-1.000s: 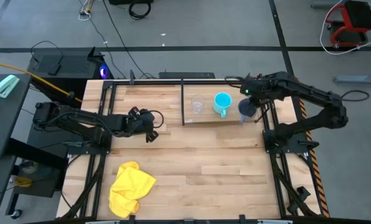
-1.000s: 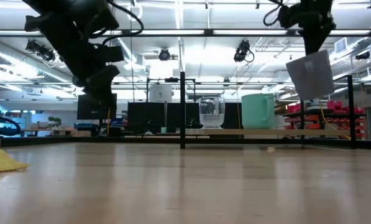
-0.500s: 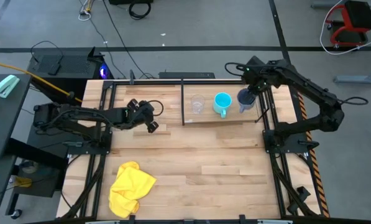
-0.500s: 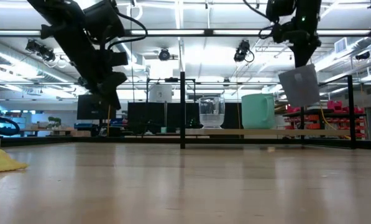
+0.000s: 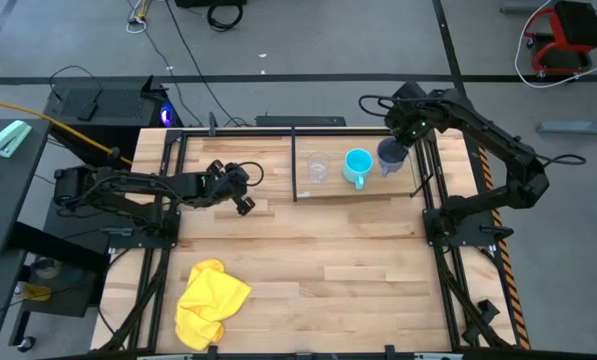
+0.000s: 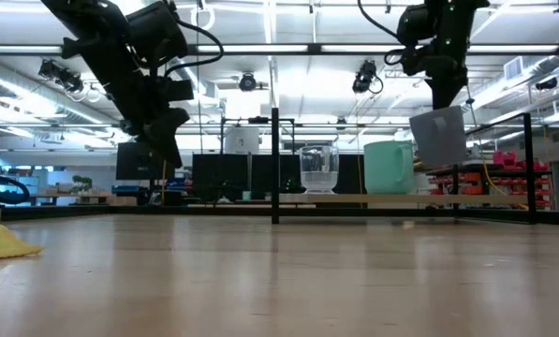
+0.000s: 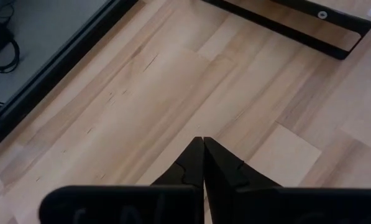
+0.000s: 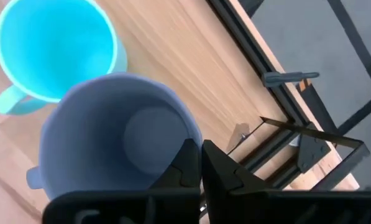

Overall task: Stack small to large cups/mugs on shelf
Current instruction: Put the blue mug on the shelf

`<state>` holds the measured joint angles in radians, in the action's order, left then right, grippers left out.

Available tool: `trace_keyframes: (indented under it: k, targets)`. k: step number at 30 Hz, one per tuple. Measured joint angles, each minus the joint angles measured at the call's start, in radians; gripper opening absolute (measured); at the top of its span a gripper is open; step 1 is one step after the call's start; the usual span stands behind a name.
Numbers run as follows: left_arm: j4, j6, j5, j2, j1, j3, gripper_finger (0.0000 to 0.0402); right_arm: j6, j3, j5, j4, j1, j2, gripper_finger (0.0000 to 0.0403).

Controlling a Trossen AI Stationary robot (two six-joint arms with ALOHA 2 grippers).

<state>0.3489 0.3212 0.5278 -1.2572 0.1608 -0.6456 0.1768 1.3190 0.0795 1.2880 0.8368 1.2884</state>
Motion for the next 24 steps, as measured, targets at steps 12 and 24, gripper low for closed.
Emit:
trace_keyframes:
  k: [12, 24]
  targets:
    - [0.008, 0.008, 0.000, 0.000, -0.001, 0.000, 0.0019, 0.043, -0.250, -0.002, -0.142, 0.022, -0.120, 0.0002]
    - [-0.036, 0.008, 0.000, 0.000, -0.001, 0.000, 0.0024, 0.111, -0.324, -0.015, -0.219, 0.080, -0.160, 0.0002]
